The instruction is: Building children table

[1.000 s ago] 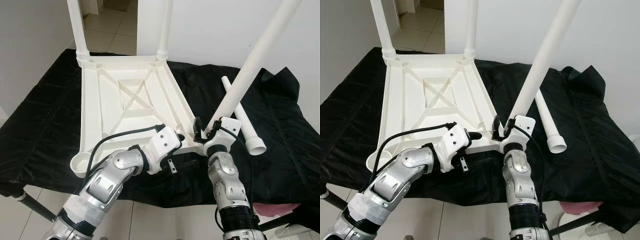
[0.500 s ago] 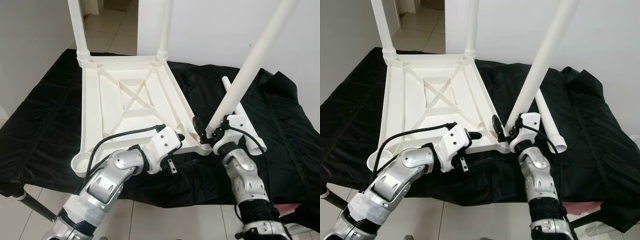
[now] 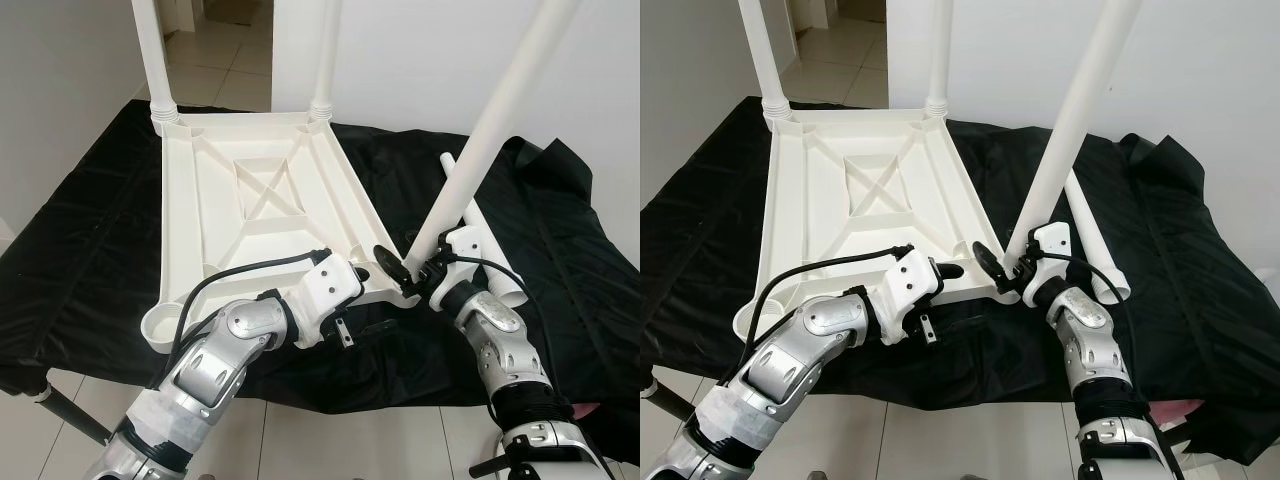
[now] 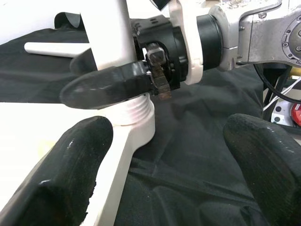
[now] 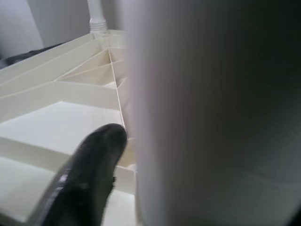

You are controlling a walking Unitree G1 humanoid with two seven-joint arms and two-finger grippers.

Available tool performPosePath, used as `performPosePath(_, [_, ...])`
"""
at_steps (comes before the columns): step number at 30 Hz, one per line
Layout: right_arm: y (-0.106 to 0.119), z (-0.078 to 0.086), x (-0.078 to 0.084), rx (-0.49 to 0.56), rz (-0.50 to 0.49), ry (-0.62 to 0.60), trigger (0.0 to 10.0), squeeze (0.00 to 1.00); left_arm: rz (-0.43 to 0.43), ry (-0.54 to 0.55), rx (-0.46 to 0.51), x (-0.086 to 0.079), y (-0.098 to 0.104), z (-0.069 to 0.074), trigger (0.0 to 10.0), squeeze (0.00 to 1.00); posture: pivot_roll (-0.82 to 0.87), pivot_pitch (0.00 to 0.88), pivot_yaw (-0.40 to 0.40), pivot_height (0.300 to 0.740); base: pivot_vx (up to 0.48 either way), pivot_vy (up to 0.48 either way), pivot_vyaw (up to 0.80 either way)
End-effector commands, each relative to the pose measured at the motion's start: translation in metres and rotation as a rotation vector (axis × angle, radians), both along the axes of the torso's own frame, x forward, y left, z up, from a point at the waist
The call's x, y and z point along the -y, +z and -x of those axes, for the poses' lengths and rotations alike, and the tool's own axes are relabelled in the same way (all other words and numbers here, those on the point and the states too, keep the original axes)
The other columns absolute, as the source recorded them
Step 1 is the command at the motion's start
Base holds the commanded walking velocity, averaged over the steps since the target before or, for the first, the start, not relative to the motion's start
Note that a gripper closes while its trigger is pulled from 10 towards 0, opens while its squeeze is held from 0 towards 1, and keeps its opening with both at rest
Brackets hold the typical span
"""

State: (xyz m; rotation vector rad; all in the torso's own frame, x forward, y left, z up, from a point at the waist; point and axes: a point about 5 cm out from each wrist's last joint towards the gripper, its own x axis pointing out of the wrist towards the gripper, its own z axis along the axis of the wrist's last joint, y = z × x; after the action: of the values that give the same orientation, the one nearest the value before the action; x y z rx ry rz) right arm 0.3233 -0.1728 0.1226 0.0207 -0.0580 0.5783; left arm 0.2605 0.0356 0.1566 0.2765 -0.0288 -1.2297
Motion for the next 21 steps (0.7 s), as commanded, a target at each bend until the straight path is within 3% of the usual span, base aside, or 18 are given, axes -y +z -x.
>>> performPosePath(1, [-0.008, 0.002, -0.003, -0.032, 0.014, 0.032, 0.0, 0.00, -0.012, -0.034, 0.005, 0.001, 0.000, 0.001, 10.0, 0.00, 0.02, 0.000, -0.079, 0.740, 0.000, 0.000, 0.00])
performPosePath(7, [-0.012, 0.005, 0.011, -0.038, 0.020, 0.016, 0.0, 0.00, -0.013, -0.043, 0.005, 0.003, 0.000, 0.000, 10.0, 0.00, 0.01, 0.000, -0.077, 0.740, 0.000, 0.000, 0.00])
performPosePath(11, [-0.013, 0.006, 0.012, -0.039, 0.015, 0.007, 0.0, 0.00, -0.012, -0.041, 0.009, 0.003, 0.001, -0.002, 10.0, 0.00, 0.00, 0.000, -0.075, 0.740, 0.000, 0.000, 0.00])
performPosePath(12, [-0.014, 0.007, 0.012, -0.040, 0.018, 0.000, 5.4, 0.00, -0.010, -0.039, 0.009, 0.003, 0.001, -0.003, 10.0, 0.00, 0.00, 0.000, -0.074, 0.740, 0.000, 0.000, 0.00])
performPosePath(13, [-0.015, 0.007, 0.011, -0.039, 0.020, -0.004, 5.4, 0.00, -0.008, -0.038, 0.009, 0.003, 0.002, -0.002, 10.0, 0.00, 0.00, 0.000, -0.074, 0.740, 0.000, 0.000, 0.00])
performPosePath(14, [-0.015, 0.008, 0.011, -0.038, 0.017, -0.014, 10.0, 0.00, -0.008, -0.037, 0.009, 0.003, 0.001, -0.002, 10.0, 0.00, 0.00, 0.000, -0.072, 0.740, 0.000, 0.000, 0.00])
performPosePath(21, [-0.011, 0.009, 0.011, 0.000, 0.022, -0.091, 10.0, 0.00, -0.008, -0.035, 0.004, 0.002, 0.000, -0.003, 10.0, 0.00, -0.01, 0.000, -0.065, 0.740, 0.000, 0.000, 0.00])
